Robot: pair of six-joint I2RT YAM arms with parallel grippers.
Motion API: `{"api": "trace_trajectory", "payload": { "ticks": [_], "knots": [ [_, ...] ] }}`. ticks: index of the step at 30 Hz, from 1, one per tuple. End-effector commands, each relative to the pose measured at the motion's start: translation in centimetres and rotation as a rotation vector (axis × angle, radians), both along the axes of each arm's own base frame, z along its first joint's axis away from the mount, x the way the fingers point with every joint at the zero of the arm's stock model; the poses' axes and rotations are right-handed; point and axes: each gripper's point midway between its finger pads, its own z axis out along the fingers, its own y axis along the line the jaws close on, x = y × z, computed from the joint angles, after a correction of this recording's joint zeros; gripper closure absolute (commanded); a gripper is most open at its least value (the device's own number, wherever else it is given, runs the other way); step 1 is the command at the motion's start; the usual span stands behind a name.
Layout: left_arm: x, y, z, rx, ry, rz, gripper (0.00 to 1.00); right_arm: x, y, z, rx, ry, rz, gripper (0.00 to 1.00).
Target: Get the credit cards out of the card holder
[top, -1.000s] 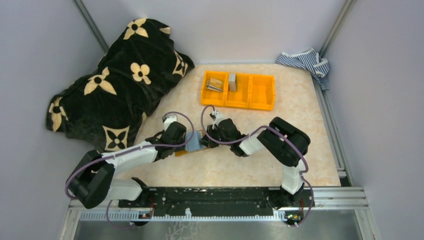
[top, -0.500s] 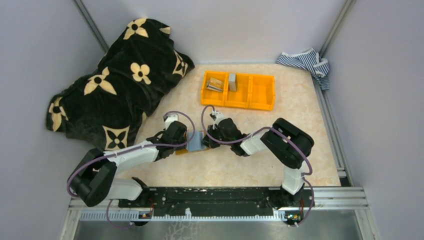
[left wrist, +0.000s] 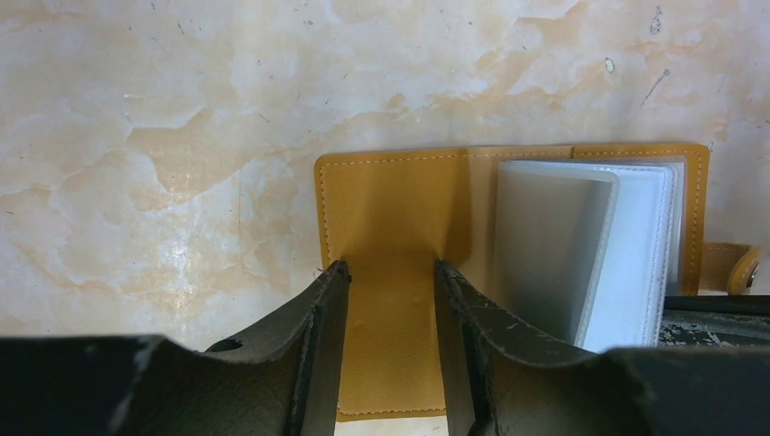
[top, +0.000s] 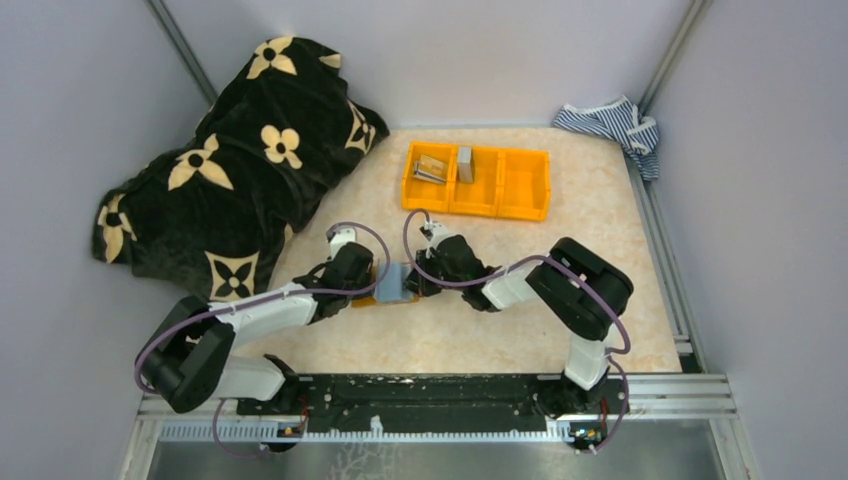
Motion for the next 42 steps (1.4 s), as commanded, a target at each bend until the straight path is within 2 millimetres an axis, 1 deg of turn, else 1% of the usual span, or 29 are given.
{"api": "trace_trajectory", "payload": {
  "ticks": [1, 4, 8, 14, 18, 22, 26, 28, 32, 35, 37, 39, 40, 42],
  "knots": [
    [-5.1, -0.3, -4.5, -0.056, 0.219, -0.053, 0.55, 0.3, 2.9, 5.7, 0.121, -0.1, 0.064, 1.0],
    [-5.1, -0.6, -4.3, -0.076, 0.213, -0.06, 0.55, 0.3, 3.6, 6.1, 0.121, -0.106, 0.079, 1.0],
    [-5.1, -0.4, -4.3, -0.058, 0.216, -0.061, 0.54, 0.2, 4.3, 6.3, 0.123, -0.108, 0.095, 1.0],
    [-5.2, -0.4, -4.1, -0.07, 0.203, -0.066, 0.54, 0.2, 4.6, 6.4, 0.124, -0.11, 0.098, 1.0],
    [-5.4, -0.3, -3.4, -0.078, 0.205, -0.064, 0.54, 0.2, 4.8, 6.0, 0.116, -0.107, 0.096, 1.0],
    [-5.7, 0.6, -1.5, -0.065, 0.194, -0.031, 0.52, 0.2, 4.6, 5.3, 0.1, -0.099, 0.095, 1.0],
    [-5.3, 1.2, 1.1, -0.071, 0.131, -0.021, 0.53, 0.1, 4.5, 4.2, 0.082, -0.085, 0.096, 1.0],
    [-5.2, 1.4, 2.0, -0.071, 0.111, -0.021, 0.52, 0.1, 4.5, 3.7, 0.08, -0.077, 0.097, 1.0],
    [-5.3, 1.0, 3.9, -0.105, 0.107, -0.013, 0.52, -0.1, 4.4, 3.4, 0.082, -0.069, 0.1, 1.0],
    [-5.1, 0.8, 5.3, -0.137, 0.072, -0.017, 0.53, -0.1, 4.3, 3.2, 0.077, -0.066, 0.099, 1.0],
    [-4.9, 0.6, 6.0, -0.149, 0.044, -0.032, 0.53, 0.0, 4.3, 3.2, 0.076, -0.067, 0.097, 1.0],
    [-5.0, 0.5, 6.5, -0.156, 0.052, -0.038, 0.52, 0.0, 4.1, 3.0, 0.072, -0.063, 0.094, 1.0],
    [-5.1, 0.3, 6.9, -0.164, 0.054, -0.041, 0.52, -0.1, 4.1, 2.9, 0.072, -0.064, 0.096, 1.0],
    [-4.9, 0.1, 8.5, -0.186, 0.033, -0.046, 0.52, 0.0, 4.0, 2.7, 0.07, -0.062, 0.092, 1.0]
  ]
}}
